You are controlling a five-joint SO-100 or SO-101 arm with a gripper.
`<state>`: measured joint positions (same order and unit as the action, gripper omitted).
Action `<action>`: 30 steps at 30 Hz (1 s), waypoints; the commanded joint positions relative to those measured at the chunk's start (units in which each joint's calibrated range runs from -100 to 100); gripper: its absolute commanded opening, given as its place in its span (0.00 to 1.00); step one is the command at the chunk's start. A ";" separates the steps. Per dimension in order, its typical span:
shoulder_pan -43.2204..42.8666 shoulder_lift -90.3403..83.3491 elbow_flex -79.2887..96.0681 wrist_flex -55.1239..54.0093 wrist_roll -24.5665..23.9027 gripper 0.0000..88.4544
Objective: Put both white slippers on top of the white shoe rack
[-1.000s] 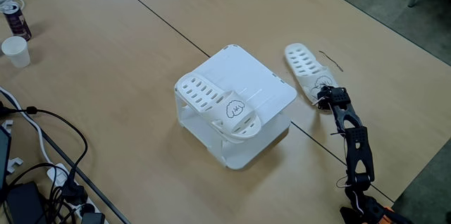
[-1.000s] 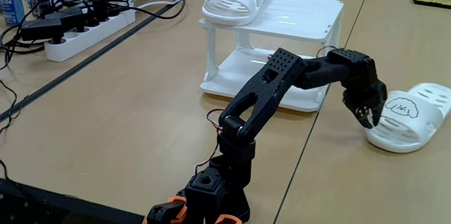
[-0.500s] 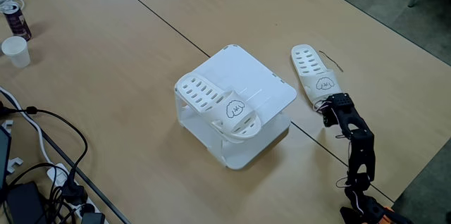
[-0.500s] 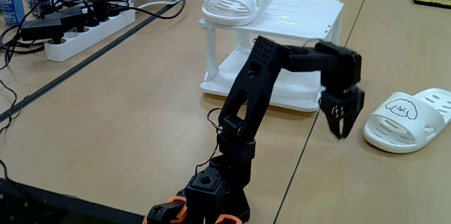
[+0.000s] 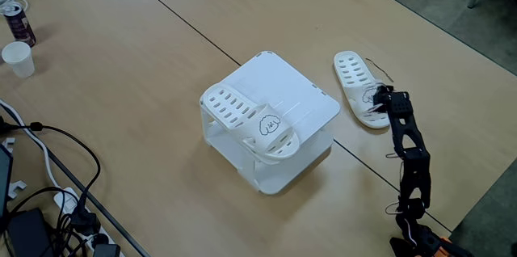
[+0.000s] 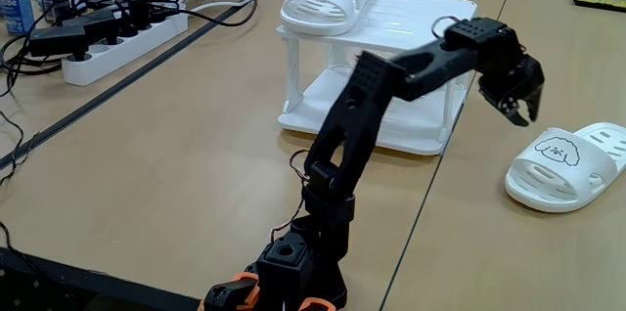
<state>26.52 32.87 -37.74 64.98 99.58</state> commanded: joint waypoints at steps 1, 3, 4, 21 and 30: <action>-0.94 10.84 -21.76 -0.70 0.42 0.01; -1.02 16.99 -27.62 -0.70 0.42 0.01; -1.02 19.26 -29.61 -0.70 0.42 0.01; 3.66 16.40 -13.73 14.14 0.42 0.01; 4.57 7.82 -8.32 13.71 0.42 0.01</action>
<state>30.49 48.29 -45.37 77.85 99.58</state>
